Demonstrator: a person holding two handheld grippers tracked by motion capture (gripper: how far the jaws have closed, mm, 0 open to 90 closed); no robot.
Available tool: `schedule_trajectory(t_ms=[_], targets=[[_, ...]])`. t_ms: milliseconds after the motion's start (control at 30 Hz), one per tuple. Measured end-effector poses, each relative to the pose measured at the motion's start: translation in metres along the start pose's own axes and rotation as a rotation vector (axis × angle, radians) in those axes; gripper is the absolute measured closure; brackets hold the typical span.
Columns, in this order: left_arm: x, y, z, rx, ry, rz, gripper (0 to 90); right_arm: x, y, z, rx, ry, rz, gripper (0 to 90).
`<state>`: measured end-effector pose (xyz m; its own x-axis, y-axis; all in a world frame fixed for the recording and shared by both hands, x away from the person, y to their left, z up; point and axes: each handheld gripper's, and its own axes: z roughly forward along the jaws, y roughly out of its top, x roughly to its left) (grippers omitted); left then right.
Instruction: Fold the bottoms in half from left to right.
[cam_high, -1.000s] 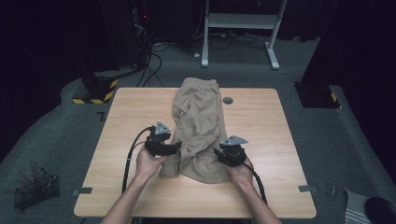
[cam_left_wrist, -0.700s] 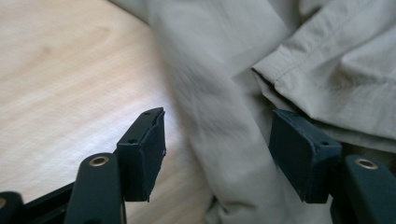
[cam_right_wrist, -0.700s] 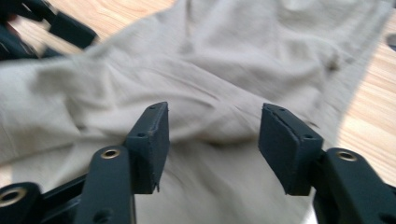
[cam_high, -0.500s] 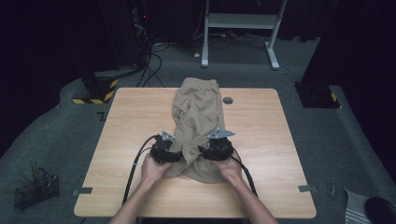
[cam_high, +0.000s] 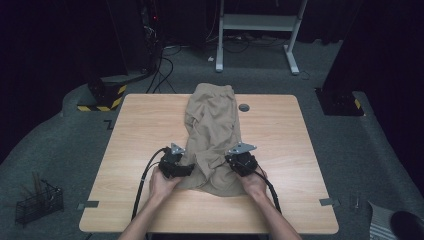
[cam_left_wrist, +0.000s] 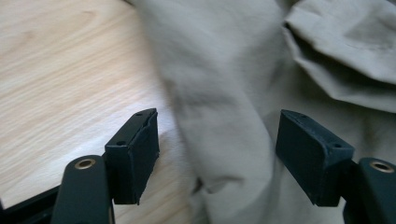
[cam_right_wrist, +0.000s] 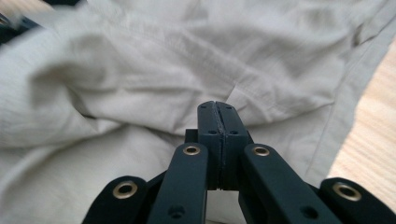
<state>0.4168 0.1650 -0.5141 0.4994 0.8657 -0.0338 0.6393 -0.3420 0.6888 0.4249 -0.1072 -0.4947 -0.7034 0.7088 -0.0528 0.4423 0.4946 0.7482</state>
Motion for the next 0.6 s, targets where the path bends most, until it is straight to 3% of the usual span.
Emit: schedule_trajectory(t_ms=[67, 167, 233, 300, 333, 400, 433, 467, 600], targets=[[0.003, 0.001, 0.000, -0.011, 0.007, -0.018, 30.4, 0.002, 0.004, -0.005, -0.022, 0.013, 0.014, 76.3], [0.002, 0.002, 0.007, 0.004, 0.011, -0.023, 29.4, 0.013, 0.014, -0.005, -0.039, 0.034, -0.006, 61.8], [0.001, 0.004, 0.010, -0.012, 0.025, -0.020, 27.8, 0.020, 0.021, 0.001, -0.024, 0.053, -0.013, 53.9], [0.003, 0.005, 0.014, -0.041, 0.038, -0.039, 27.8, 0.021, 0.023, 0.017, 0.009, 0.053, -0.005, 52.2], [0.003, 0.005, 0.016, -0.049, 0.042, -0.043, 27.6, 0.019, 0.022, 0.026, 0.036, 0.046, 0.001, 54.4], [0.002, 0.005, 0.018, -0.056, 0.053, -0.025, 27.1, 0.016, 0.019, 0.037, 0.073, 0.056, 0.006, 74.2], [0.002, 0.005, 0.018, -0.057, 0.055, -0.024, 26.8, 0.016, 0.017, 0.040, 0.089, 0.053, -0.019, 85.2], [0.002, 0.004, 0.018, -0.056, 0.055, -0.022, 26.8, 0.016, 0.015, 0.042, 0.100, 0.054, -0.046, 89.9], [0.002, 0.002, 0.013, -0.036, 0.052, -0.023, 26.8, 0.013, 0.007, 0.032, 0.069, 0.047, -0.058, 90.0]])
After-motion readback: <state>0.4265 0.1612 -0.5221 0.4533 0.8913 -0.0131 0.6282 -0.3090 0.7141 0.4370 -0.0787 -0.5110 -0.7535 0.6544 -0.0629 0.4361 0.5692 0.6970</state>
